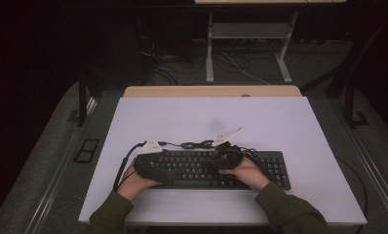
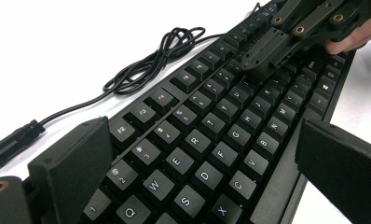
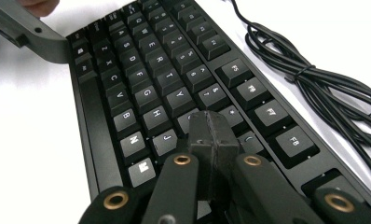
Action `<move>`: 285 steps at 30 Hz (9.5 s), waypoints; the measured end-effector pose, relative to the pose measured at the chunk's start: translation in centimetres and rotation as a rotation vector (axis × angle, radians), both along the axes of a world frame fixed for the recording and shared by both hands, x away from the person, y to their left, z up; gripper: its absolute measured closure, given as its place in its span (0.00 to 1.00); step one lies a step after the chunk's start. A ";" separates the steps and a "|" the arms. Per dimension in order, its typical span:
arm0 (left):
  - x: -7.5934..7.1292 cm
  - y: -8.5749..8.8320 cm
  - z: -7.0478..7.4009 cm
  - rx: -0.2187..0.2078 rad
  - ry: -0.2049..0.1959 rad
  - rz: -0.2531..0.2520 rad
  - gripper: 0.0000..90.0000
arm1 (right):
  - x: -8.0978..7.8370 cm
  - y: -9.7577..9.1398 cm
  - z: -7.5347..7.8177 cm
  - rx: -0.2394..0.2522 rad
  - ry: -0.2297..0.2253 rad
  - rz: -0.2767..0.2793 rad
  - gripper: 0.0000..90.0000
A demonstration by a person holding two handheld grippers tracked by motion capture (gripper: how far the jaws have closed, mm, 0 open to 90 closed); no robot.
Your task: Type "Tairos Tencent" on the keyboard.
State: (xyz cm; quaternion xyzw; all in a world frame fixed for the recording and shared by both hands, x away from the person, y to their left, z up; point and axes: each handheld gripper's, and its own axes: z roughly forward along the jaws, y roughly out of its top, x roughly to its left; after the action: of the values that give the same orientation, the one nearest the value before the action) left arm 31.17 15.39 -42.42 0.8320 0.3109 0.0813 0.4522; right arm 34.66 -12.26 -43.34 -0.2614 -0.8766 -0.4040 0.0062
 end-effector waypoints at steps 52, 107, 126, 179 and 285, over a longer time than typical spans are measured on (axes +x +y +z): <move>-0.2 0.1 0.1 0.005 -0.008 -0.008 0.10 | -0.5 -2.2 2.0 0.088 -0.059 -0.049 0.49; 2.0 -1.8 -1.0 0.061 0.051 -0.082 0.99 | -0.4 -3.2 2.2 0.102 -0.074 -0.066 0.47; 1.8 -1.7 -0.6 0.057 0.050 -0.078 0.99 | -0.4 -3.3 2.2 0.101 -0.075 -0.070 0.47; 0.3 0.7 0.2 0.012 -0.015 0.005 0.09 | -0.5 -2.8 2.0 0.083 -0.032 -0.029 0.92; 0.0 2.0 0.6 0.019 -0.013 -0.024 0.34 | -0.3 -3.6 1.9 0.070 -0.069 -0.065 0.48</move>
State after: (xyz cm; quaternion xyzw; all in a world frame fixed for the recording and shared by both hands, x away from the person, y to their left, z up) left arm 31.17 17.40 -41.79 0.8395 0.2969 0.0843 0.4472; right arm 34.35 -15.91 -41.45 -0.2752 -0.8527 -0.4433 -0.0277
